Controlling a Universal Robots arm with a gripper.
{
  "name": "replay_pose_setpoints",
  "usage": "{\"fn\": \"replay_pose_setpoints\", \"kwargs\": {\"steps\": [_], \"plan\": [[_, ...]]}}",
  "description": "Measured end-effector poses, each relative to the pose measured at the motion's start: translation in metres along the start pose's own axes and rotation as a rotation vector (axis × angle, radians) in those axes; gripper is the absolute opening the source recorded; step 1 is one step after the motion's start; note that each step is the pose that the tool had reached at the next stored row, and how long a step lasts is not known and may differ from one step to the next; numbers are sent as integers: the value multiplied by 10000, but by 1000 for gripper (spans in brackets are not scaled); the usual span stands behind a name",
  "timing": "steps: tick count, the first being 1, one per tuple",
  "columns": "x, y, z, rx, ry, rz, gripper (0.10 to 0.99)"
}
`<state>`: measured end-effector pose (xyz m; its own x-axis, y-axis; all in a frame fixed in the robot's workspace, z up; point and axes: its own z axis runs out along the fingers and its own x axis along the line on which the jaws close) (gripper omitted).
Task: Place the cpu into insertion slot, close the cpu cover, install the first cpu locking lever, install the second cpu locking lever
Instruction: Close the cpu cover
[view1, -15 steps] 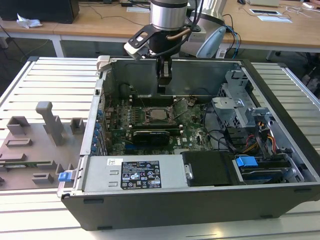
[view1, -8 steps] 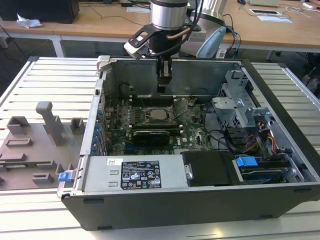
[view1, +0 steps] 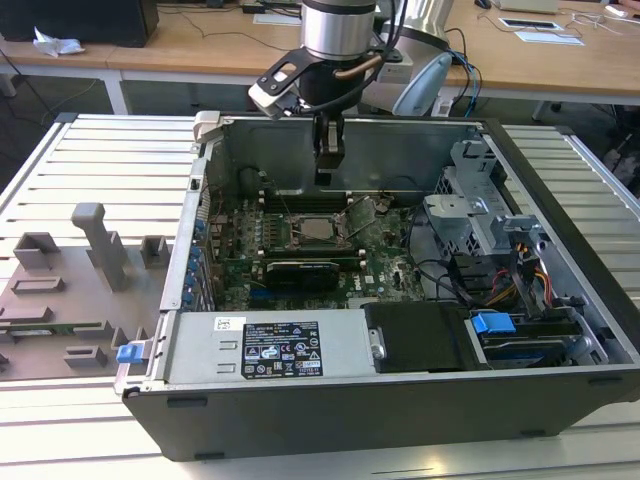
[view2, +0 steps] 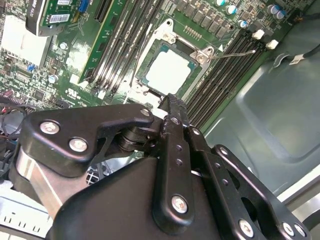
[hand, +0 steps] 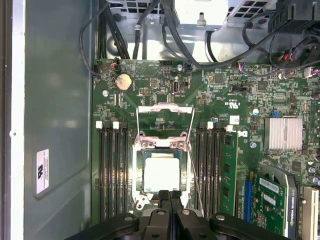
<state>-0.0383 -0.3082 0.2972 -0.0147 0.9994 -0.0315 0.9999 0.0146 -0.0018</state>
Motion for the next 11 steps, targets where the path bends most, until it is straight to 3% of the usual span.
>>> {"fn": "replay_pose_setpoints", "kwargs": {"steps": [3,6,11], "plan": [[0,47,1,-1,1,0,106],[-2,162,1,-1,2,-1,106],[-4,273,1,0,2,-1,106]]}}
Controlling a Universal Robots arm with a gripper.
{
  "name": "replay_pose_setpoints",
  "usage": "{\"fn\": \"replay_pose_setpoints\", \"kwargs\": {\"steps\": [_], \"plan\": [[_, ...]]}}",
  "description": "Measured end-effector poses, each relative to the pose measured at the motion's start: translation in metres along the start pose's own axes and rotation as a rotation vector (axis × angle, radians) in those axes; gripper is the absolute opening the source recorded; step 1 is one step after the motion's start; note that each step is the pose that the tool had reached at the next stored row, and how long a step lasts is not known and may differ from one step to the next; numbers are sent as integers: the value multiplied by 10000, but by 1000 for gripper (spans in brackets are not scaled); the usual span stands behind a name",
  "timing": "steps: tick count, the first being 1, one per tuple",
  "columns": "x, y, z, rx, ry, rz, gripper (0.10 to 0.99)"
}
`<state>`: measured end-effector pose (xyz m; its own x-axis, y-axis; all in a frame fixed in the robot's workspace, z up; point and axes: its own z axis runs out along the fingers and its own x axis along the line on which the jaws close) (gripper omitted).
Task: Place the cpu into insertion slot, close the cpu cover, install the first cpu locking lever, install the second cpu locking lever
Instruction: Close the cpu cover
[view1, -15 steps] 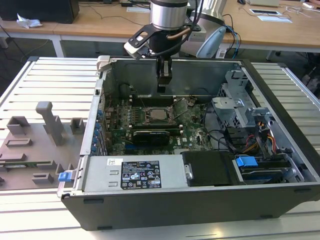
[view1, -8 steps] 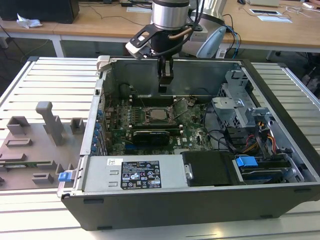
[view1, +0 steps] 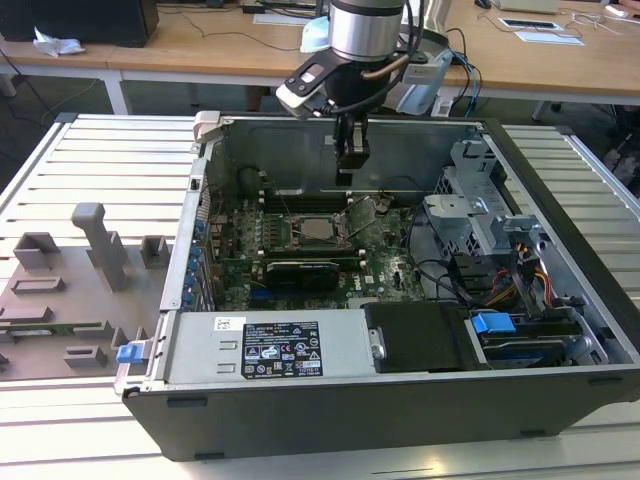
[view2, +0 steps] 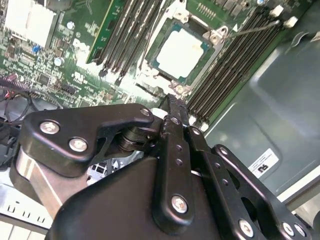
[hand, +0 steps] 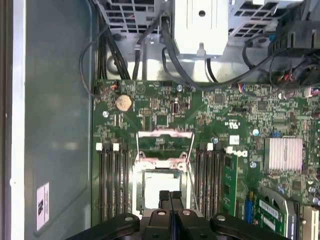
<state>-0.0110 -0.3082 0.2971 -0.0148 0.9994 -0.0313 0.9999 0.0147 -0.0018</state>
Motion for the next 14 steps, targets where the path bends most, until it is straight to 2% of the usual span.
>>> {"fn": "replay_pose_setpoints", "kwargs": {"steps": [4,7,10,14], "plan": [[-2,172,0,4,0,0,106],[-3,228,0,4,1,0,106],[-5,326,0,6,1,0,106],[-6,391,0,6,1,-1,106]]}}
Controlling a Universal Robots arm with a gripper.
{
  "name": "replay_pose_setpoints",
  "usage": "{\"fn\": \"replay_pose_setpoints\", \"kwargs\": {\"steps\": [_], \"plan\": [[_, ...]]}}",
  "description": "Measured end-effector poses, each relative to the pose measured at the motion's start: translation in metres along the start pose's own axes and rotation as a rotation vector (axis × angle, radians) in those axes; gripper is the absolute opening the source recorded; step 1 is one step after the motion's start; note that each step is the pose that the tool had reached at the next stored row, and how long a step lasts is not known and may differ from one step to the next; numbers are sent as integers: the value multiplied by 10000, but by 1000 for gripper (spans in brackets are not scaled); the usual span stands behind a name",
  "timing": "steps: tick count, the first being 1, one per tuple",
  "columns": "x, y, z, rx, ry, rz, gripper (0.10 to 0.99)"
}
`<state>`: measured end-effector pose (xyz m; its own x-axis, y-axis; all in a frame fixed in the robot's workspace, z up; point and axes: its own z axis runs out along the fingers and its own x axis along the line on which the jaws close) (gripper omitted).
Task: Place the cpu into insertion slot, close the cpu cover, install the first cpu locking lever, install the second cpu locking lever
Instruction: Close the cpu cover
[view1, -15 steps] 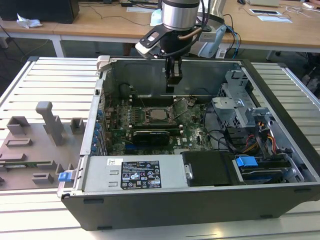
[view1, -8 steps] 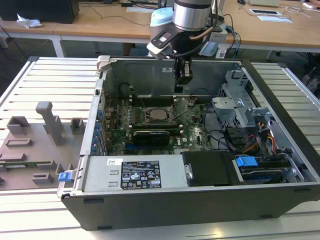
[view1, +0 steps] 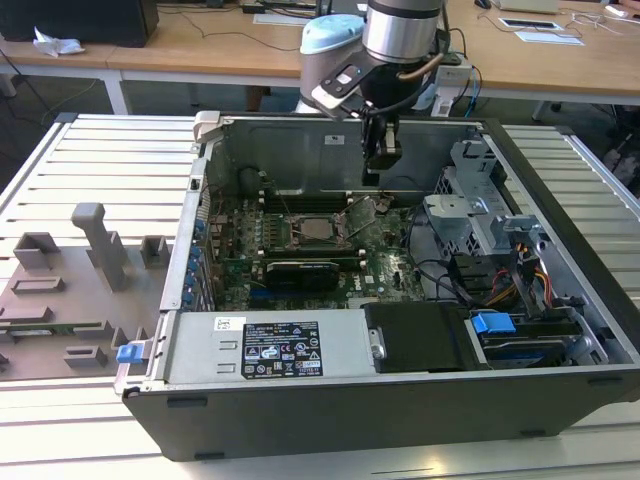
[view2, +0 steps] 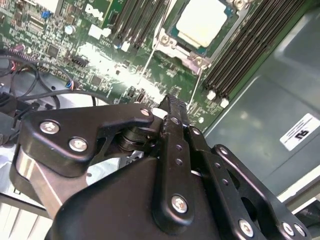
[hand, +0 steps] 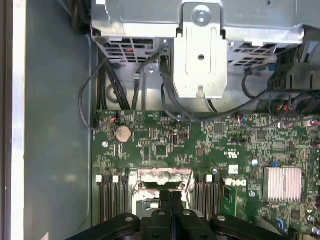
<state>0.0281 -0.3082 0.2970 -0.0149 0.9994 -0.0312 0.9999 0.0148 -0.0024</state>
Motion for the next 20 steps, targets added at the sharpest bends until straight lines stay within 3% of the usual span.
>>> {"fn": "replay_pose_setpoints", "kwargs": {"steps": [12,17,20], "plan": [[-4,225,-1,6,-1,2,106],[-3,350,0,10,2,0,106],[-1,369,1,12,-2,1,106]]}}
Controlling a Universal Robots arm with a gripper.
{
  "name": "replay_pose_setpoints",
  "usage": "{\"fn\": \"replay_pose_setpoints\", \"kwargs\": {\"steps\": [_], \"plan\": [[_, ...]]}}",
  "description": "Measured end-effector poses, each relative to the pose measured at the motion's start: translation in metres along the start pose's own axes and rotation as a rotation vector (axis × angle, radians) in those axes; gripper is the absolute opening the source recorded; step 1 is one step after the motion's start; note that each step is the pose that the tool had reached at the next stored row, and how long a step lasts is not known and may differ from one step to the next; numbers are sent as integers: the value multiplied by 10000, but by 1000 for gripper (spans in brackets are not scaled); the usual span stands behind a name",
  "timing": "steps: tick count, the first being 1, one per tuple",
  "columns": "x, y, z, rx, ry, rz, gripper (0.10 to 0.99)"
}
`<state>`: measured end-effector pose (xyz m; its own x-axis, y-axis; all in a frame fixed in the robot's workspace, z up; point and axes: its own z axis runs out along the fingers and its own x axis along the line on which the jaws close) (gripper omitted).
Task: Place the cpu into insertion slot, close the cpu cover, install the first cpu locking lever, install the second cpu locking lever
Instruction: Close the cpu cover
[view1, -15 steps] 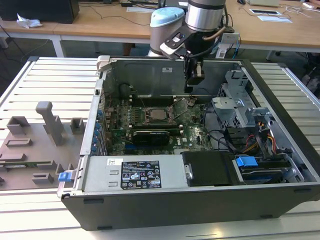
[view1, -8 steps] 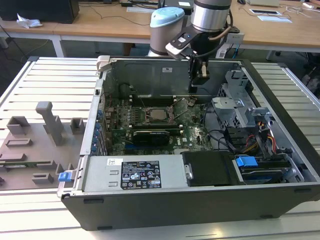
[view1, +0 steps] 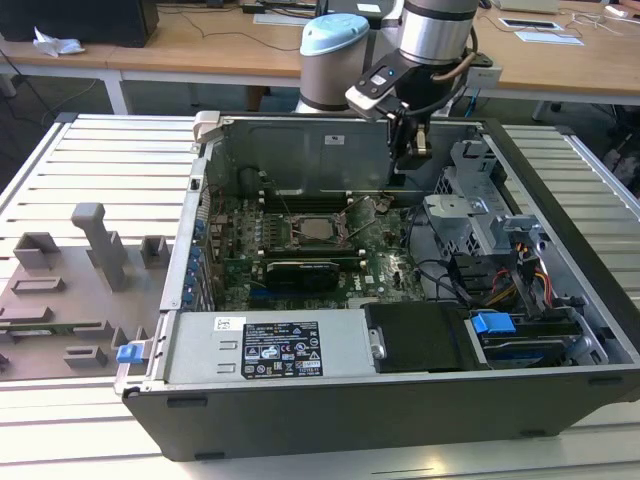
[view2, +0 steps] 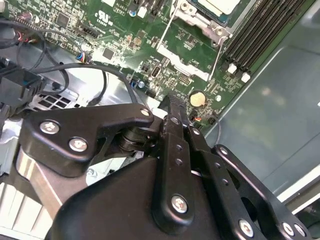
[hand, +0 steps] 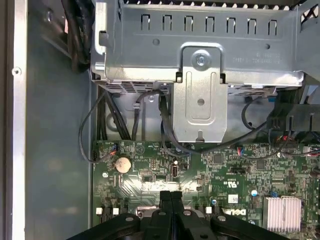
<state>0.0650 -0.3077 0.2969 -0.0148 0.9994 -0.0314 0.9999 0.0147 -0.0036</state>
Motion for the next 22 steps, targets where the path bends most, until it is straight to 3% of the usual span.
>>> {"fn": "replay_pose_setpoints", "kwargs": {"steps": [3,14,22], "plan": [[1,0,36,0,4,0,106],[15,2,337,2,5,-1,106],[32,-30,500,2,4,-1,106]]}}
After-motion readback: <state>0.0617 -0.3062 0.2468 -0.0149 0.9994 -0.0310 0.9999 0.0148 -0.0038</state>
